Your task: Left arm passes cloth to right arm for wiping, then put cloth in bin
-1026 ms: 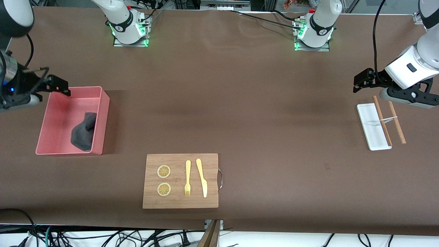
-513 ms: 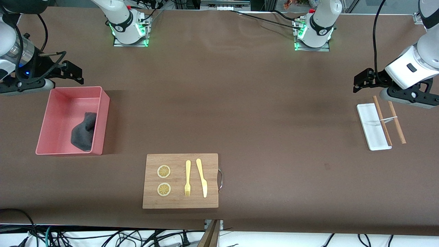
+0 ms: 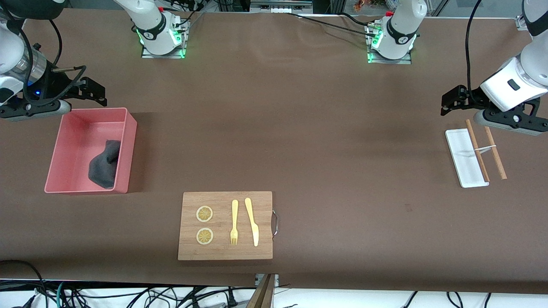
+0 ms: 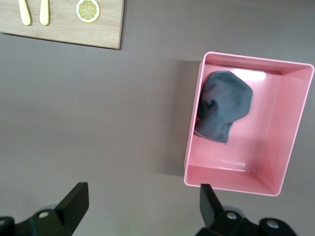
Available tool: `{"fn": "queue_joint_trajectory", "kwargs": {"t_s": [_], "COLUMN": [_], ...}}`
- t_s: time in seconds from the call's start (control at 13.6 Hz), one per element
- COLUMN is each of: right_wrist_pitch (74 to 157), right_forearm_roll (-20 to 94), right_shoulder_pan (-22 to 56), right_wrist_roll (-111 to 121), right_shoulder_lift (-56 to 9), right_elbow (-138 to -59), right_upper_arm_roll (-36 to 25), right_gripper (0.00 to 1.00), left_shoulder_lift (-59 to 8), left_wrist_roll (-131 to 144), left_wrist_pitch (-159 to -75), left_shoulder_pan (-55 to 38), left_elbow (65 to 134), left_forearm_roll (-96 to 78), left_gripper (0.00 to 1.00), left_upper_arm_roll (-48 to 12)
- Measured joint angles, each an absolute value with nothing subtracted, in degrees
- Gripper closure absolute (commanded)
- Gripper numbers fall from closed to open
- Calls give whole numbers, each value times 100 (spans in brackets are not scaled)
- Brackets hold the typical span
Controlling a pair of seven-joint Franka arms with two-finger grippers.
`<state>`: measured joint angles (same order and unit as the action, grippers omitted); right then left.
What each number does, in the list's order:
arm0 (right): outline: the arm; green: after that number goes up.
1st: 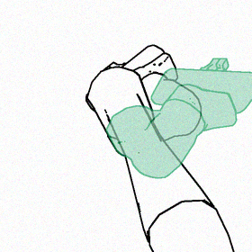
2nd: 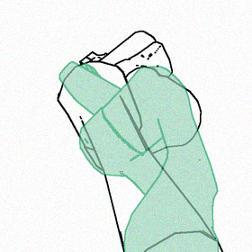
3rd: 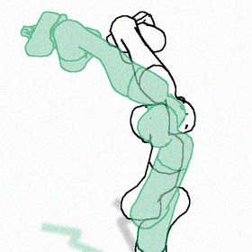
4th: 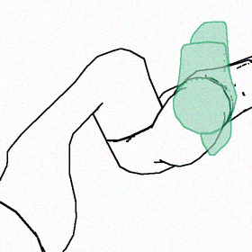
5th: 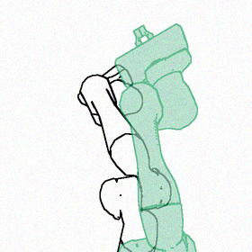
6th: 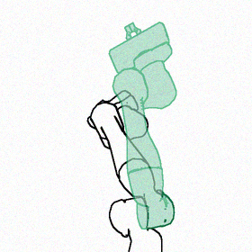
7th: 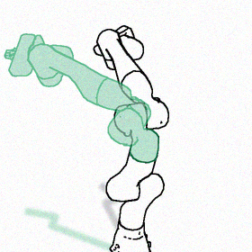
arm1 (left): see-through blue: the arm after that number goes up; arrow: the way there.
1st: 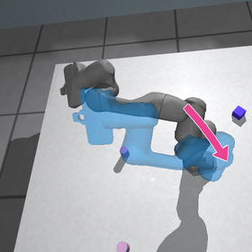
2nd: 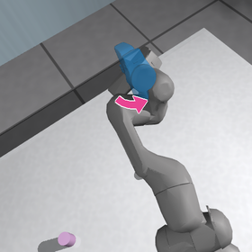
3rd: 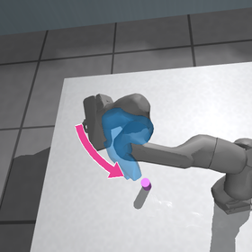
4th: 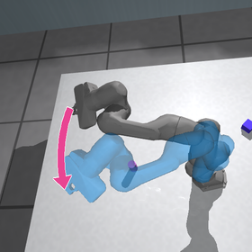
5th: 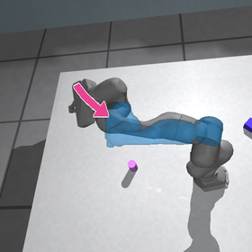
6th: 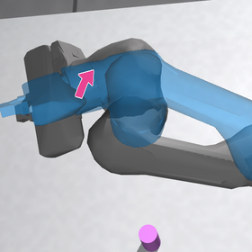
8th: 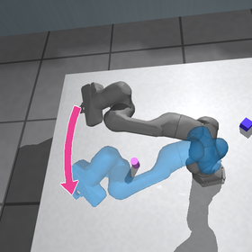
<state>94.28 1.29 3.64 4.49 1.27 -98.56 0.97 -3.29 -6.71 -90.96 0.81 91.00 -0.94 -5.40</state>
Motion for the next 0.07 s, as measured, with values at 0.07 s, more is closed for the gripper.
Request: {"fn": "queue_joint_trajectory", "kwargs": {"t_s": [0.07], "right_wrist_pitch": [9428], "right_forearm_roll": [129], "right_shoulder_pan": [366], "right_wrist_roll": [449], "right_shoulder_lift": [127], "right_elbow": [-9853], "right_upper_arm_roll": [101], "right_gripper": [0], "left_shoulder_lift": [-329], "left_wrist_roll": [-671], "left_wrist_pitch": [-9095], "left_shoulder_pan": [82], "left_elbow": [9100], "left_forearm_roll": [-94], "left_gripper": [0], "left_upper_arm_roll": [-539]}}
